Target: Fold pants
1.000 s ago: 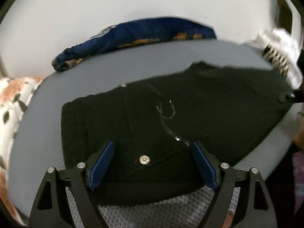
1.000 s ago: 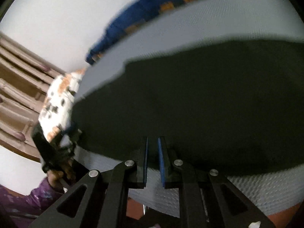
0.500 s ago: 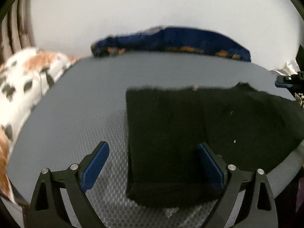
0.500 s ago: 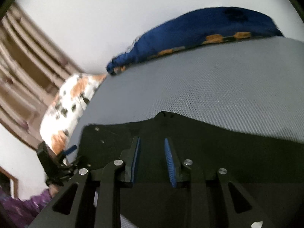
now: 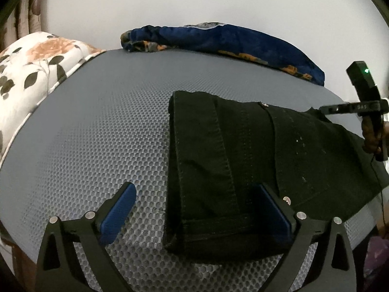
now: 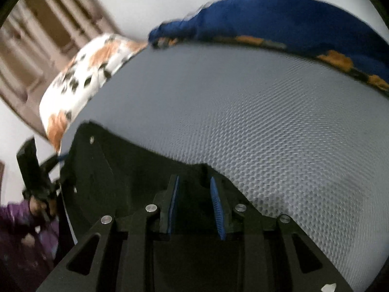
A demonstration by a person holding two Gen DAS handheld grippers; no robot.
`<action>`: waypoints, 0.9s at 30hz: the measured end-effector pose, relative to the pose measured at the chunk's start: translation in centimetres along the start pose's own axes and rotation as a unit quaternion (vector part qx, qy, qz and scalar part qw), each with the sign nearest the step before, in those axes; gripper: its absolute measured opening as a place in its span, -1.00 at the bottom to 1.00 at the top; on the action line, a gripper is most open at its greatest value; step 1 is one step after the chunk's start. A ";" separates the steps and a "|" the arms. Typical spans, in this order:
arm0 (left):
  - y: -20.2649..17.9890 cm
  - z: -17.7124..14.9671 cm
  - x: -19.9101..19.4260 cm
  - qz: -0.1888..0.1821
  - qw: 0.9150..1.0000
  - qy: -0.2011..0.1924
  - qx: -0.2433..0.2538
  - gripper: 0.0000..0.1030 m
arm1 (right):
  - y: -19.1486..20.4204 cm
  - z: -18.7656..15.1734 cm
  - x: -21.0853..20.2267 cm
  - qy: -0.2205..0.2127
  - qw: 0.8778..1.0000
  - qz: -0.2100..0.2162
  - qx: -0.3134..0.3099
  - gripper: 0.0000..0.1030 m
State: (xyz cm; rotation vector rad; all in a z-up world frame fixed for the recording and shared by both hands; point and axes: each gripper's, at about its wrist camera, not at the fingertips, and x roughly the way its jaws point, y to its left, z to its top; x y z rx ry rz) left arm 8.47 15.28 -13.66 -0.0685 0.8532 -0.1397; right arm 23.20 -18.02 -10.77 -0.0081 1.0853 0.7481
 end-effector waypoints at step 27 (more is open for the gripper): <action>0.5 -0.1 1.0 0.015 1.000 0.015 -0.007 1.00 | -4.0 0.4 1.6 -0.060 0.993 0.029 0.100 -0.42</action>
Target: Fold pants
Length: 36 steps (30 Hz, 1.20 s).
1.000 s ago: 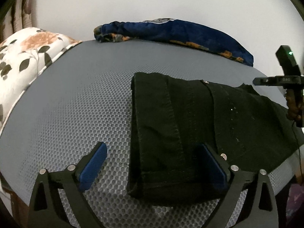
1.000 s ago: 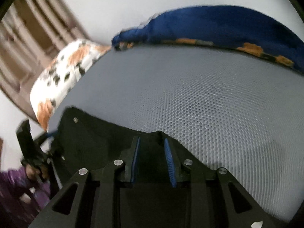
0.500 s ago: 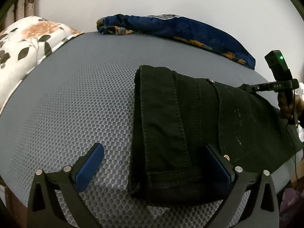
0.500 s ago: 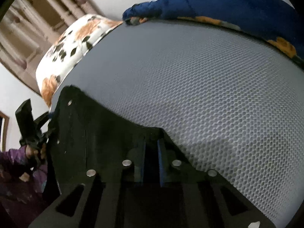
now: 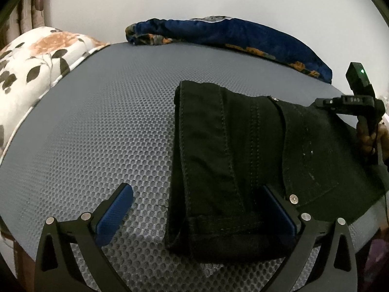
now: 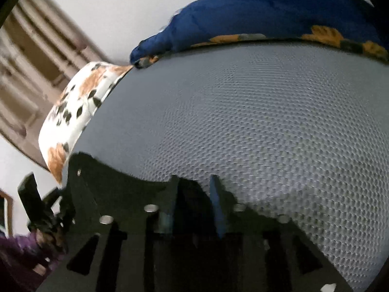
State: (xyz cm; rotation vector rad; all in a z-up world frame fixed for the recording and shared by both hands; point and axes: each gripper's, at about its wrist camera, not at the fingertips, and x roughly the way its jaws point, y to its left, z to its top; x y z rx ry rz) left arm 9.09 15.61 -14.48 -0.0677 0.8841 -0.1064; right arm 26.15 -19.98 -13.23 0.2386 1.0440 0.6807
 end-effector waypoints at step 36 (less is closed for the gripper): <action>-5.7 6.0 -7.4 -0.124 0.991 -0.042 0.001 0.99 | -6.1 -36.7 -34.9 -0.306 0.862 -0.094 0.394 0.22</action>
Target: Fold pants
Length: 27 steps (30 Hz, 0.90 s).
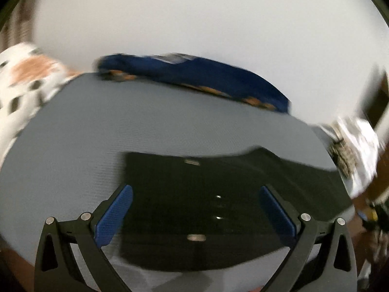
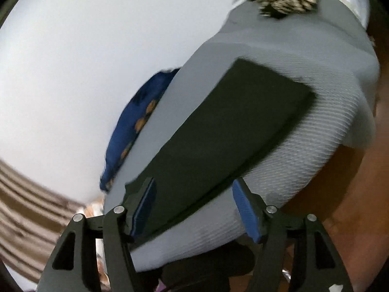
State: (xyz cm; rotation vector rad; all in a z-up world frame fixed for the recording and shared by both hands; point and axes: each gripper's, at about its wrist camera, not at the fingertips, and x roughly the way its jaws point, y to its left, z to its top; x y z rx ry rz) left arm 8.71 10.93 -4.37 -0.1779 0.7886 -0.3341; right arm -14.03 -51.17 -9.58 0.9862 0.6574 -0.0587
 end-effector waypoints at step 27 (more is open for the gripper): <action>-12.5 -4.1 12.0 0.026 0.985 0.114 0.124 1.00 | -11.1 5.0 0.8 -0.085 0.979 0.085 0.163 0.33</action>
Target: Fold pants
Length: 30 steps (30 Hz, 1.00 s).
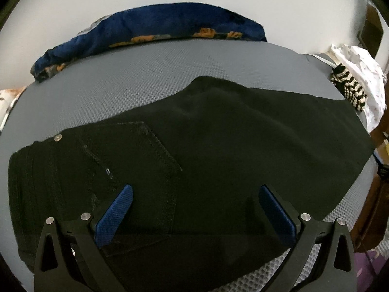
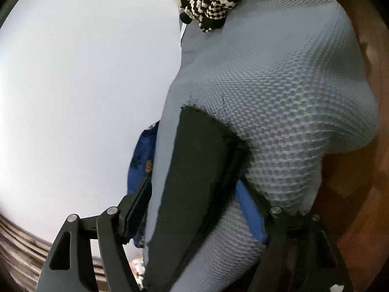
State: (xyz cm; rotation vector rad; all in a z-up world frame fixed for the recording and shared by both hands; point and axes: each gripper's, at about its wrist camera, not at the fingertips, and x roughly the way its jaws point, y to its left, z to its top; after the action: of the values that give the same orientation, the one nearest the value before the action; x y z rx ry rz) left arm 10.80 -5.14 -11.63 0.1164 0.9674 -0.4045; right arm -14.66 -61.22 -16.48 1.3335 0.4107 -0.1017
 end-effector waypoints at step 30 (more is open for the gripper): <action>3.1 -1.6 -4.7 0.003 0.999 -0.030 -0.038 1.00 | 17.1 -6.3 7.1 0.057 0.970 -0.085 -0.223 -0.85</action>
State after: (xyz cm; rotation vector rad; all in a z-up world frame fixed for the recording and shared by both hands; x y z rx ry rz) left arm 8.40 -0.57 -8.92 0.0380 0.9218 -0.3622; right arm -4.41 -49.89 -4.32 0.8617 0.6065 -0.0711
